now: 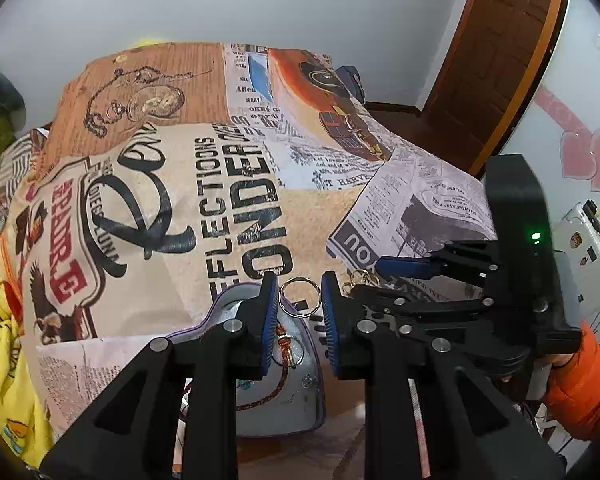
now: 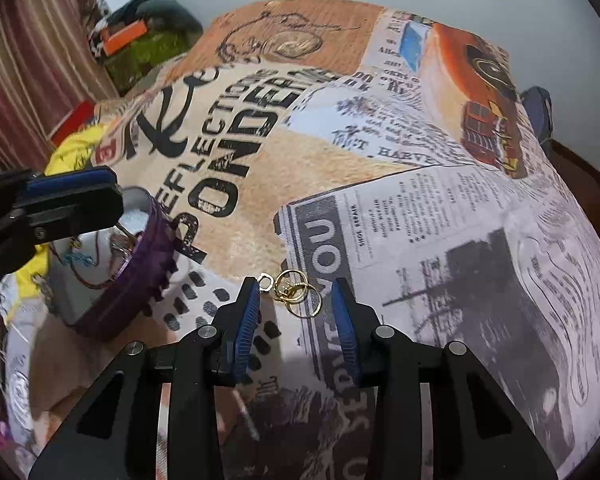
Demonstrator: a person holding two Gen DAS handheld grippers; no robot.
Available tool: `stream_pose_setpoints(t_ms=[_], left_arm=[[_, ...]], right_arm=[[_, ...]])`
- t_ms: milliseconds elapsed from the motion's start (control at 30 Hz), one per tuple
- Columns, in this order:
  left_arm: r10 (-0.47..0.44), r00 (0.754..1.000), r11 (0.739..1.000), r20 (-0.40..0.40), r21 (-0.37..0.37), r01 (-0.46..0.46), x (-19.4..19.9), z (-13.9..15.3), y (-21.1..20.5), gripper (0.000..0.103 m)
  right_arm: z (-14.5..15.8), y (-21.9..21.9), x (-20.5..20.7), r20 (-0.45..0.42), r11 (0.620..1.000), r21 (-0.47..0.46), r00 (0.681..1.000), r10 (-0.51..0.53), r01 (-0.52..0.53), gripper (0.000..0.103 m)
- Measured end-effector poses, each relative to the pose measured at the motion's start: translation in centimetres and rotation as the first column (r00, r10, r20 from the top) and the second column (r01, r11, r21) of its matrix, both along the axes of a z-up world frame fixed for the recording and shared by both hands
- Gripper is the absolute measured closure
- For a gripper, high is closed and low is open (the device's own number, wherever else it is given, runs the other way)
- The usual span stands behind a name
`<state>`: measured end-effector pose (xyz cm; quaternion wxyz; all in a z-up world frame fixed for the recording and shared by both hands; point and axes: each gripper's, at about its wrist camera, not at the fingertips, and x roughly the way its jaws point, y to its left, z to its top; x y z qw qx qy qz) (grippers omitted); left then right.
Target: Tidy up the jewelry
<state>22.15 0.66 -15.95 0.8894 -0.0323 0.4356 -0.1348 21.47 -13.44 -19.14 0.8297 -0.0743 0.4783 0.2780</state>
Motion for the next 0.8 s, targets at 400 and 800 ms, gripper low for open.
stream_pose_setpoints(t_ms=[400, 800], left_arm=[[0.004, 1.0, 1.0, 0.006, -0.024, -0.003, -0.8, -0.2, 0.4, 0.082], [0.019, 0.999, 0.998, 0.034, -0.052, -0.017, -2.7, 1.5, 0.6, 0.082]], right_arm=[[0.0, 0.6, -0.9, 0.028, 0.999, -0.039, 0.999, 0.019, -0.018, 0.094], [3.2, -1.4, -3.5, 0.069, 0.999, 0.024, 0.997, -0.028, 0.026, 0.094]])
